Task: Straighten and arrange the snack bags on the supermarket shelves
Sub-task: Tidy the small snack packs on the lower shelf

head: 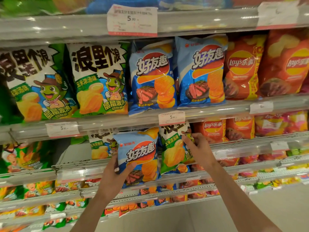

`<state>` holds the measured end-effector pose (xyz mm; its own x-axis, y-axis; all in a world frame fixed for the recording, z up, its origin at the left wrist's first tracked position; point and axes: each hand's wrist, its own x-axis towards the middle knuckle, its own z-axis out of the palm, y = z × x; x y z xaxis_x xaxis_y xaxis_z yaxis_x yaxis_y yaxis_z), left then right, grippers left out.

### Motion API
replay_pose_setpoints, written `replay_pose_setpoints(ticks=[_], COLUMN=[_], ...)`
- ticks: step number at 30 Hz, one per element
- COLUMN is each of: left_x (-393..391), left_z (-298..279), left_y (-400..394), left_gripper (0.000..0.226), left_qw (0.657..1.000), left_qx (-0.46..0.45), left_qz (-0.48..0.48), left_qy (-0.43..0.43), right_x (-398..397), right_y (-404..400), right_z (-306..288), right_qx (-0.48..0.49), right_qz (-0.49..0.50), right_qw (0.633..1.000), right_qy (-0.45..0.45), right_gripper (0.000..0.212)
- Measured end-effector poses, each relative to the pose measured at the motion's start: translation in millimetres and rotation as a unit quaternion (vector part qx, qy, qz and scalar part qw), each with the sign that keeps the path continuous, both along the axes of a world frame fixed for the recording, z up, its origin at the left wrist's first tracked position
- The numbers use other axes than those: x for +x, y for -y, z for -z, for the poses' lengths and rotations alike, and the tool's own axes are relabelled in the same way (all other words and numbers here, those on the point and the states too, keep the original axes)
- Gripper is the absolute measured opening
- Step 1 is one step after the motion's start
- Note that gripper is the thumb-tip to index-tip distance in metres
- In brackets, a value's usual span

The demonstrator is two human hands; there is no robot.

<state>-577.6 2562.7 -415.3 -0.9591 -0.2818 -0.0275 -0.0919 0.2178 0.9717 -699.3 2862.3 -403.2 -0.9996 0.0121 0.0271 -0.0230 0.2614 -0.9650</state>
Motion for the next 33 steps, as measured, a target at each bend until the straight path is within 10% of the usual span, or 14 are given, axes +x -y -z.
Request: replay_pose_setpoints(ticks=[22, 33], left_x=[-64.8, -104.6], left_z=[-4.6, -5.8], left_y=[-103.5, -118.5], left_gripper=[0.041, 0.073], left_qw=[0.998, 0.997], left_qx=[-0.034, -0.071], left_qz=[0.055, 0.028], left_qy=[-0.027, -0.028], right_x=[54.2, 51.0], right_y=[-97.4, -96.0], right_z=[21.5, 19.9], right_qx=[-0.082, -0.041], right_qz=[0.025, 0.055], right_qw=[0.996, 0.998], right_qy=[0.025, 0.006], right_gripper=[0.021, 0.013])
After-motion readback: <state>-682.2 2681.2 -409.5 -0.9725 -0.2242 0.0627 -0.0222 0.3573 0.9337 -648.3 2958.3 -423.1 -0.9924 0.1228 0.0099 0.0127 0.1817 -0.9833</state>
